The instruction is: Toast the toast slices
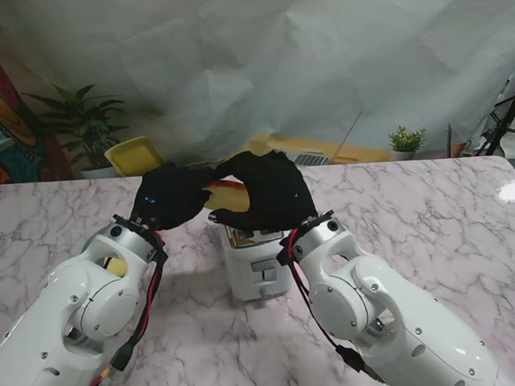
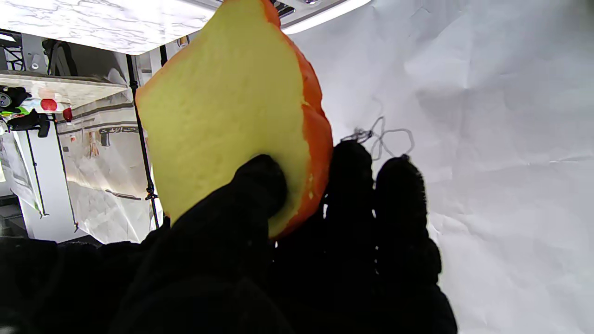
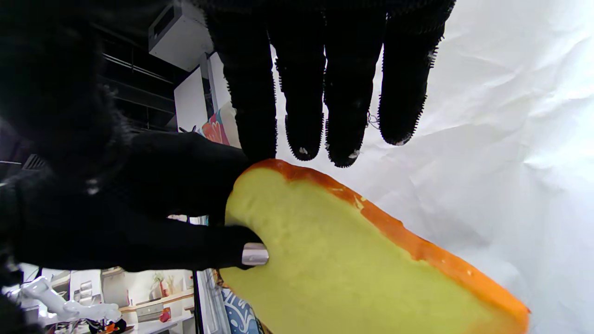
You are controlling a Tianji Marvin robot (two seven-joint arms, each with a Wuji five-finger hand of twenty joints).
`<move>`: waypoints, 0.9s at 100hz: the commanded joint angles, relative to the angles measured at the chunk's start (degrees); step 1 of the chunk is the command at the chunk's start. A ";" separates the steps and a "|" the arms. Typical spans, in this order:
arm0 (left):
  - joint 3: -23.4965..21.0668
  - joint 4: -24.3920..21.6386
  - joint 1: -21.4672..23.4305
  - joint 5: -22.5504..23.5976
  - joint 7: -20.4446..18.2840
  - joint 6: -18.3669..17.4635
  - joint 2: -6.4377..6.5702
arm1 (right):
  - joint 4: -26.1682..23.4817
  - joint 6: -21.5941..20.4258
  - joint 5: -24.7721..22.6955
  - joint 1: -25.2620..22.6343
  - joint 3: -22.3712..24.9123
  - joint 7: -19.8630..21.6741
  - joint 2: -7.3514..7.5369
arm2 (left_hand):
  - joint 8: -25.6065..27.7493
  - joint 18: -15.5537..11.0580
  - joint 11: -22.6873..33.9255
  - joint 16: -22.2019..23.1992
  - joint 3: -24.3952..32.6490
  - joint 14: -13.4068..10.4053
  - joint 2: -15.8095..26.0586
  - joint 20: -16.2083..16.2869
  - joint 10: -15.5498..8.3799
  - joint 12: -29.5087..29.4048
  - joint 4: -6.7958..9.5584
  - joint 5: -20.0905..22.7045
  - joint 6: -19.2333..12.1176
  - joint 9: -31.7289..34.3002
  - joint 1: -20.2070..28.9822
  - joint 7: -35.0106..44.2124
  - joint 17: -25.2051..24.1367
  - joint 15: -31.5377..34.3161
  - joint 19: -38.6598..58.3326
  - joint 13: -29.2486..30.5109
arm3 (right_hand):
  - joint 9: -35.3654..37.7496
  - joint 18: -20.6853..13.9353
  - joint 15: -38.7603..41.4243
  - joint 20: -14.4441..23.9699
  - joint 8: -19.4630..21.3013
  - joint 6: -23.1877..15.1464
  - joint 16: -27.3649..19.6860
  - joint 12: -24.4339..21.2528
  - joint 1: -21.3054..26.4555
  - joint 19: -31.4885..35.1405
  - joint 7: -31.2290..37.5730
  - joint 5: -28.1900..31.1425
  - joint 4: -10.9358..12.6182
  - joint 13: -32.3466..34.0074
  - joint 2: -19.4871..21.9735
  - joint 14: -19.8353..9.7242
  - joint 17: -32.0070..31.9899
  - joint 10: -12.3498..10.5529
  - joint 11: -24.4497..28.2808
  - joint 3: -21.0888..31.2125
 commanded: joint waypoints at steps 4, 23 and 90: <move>0.46 -0.29 0.26 -0.81 -0.18 0.18 -0.27 | 1.52 1.06 -0.86 1.20 -0.84 -0.27 -0.55 | 0.99 0.17 5.52 -0.35 -4.69 -0.85 2.02 1.02 2.03 -0.43 -0.04 3.18 -0.56 3.40 -0.39 3.43 1.06 1.93 2.12 2.02 | 1.73 0.41 2.76 1.00 1.14 -1.37 2.11 1.04 -0.56 1.42 -0.44 1.12 -1.40 2.30 -2.84 0.99 0.41 0.08 2.63 2.18; 0.83 0.02 0.42 -1.45 1.53 0.30 -0.51 | 3.59 3.77 -1.29 3.57 -2.60 -1.00 -1.02 | 1.11 -0.15 7.78 -0.38 -6.81 -1.62 2.14 0.89 1.87 -1.93 0.78 3.22 -0.35 3.17 -1.32 4.34 1.70 2.60 2.55 2.57 | 3.65 2.95 5.34 1.95 3.52 -1.51 4.74 2.42 -0.41 3.49 2.35 2.74 -1.46 6.17 -3.58 2.81 2.33 0.85 6.03 3.24; 1.74 0.59 0.92 -0.39 6.21 4.92 -1.15 | 5.83 8.25 -2.83 5.16 -2.83 -3.19 -1.56 | 2.36 0.25 15.31 -0.06 -9.85 -2.83 2.58 1.37 1.06 -6.86 1.22 3.15 0.83 3.13 -6.22 9.23 4.34 6.52 6.02 4.97 | 31.64 5.83 24.71 4.56 -7.83 -16.01 18.28 9.27 14.03 17.96 34.60 17.98 -9.37 35.79 -14.13 -0.42 23.72 -3.69 17.77 14.95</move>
